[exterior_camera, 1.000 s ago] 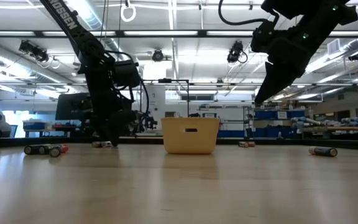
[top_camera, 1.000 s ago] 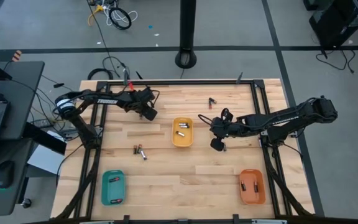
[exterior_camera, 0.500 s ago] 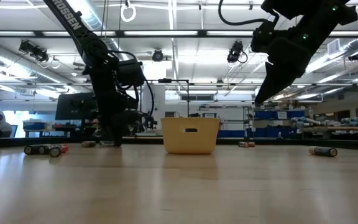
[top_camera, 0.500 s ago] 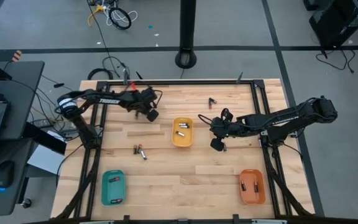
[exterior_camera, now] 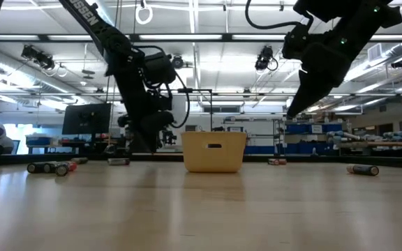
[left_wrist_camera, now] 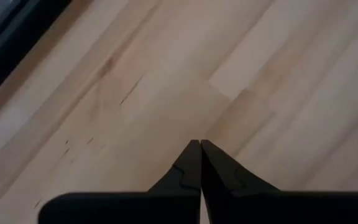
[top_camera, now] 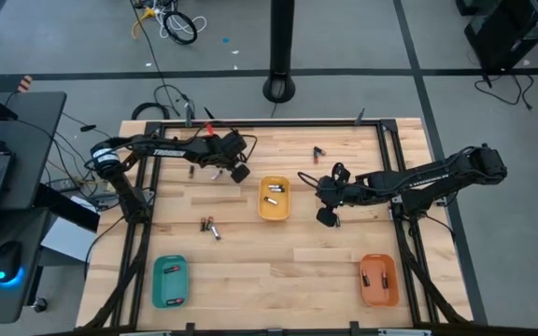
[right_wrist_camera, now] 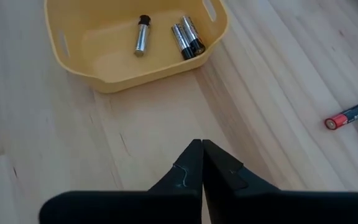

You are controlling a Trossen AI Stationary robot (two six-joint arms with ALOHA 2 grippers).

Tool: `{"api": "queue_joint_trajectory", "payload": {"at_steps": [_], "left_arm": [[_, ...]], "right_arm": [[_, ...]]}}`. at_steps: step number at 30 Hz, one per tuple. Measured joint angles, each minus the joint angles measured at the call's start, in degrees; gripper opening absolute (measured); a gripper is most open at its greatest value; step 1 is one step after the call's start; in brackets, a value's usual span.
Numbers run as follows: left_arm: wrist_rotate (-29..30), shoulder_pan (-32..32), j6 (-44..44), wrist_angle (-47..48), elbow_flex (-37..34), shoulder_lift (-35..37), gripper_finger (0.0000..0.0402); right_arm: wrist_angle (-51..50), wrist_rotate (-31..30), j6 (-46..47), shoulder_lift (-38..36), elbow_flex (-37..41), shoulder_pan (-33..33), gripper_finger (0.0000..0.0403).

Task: Sort batteries
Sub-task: Put the silver battery into the yellow bin

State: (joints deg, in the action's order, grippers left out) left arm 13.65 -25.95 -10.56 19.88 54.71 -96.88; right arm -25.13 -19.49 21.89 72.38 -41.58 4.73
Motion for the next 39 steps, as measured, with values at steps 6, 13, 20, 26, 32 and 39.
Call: {"api": "queue_joint_trajectory", "payload": {"at_steps": [6,13,20,26,32,39], "left_arm": [[-2.2,4.1,-2.41,14.45,5.13,0.39,0.0028],[4.42,9.53,-8.07,20.2,4.56,0.39,0.0106],[4.67,9.16,-9.21,19.57,2.45,0.39,0.0181],[2.59,9.14,-9.51,15.62,-1.29,0.42,0.0197],[2.62,9.11,-10.33,13.93,-3.31,0.61,0.0182],[1.21,9.14,-8.22,13.5,-4.19,0.7,0.0101]], "right_arm": [[-0.65,0.0,0.26,0.0,0.0,0.0,0.0033],[-0.63,0.0,0.03,0.0,0.0,0.0,0.0018],[-0.67,0.02,0.03,0.0,0.0,0.13,0.0018],[-0.65,0.02,0.22,0.0,0.0,0.11,0.0024],[-0.64,0.02,0.02,0.0,0.0,0.12,0.0012],[-0.61,0.02,0.02,0.0,0.0,0.11,0.0026]]}}
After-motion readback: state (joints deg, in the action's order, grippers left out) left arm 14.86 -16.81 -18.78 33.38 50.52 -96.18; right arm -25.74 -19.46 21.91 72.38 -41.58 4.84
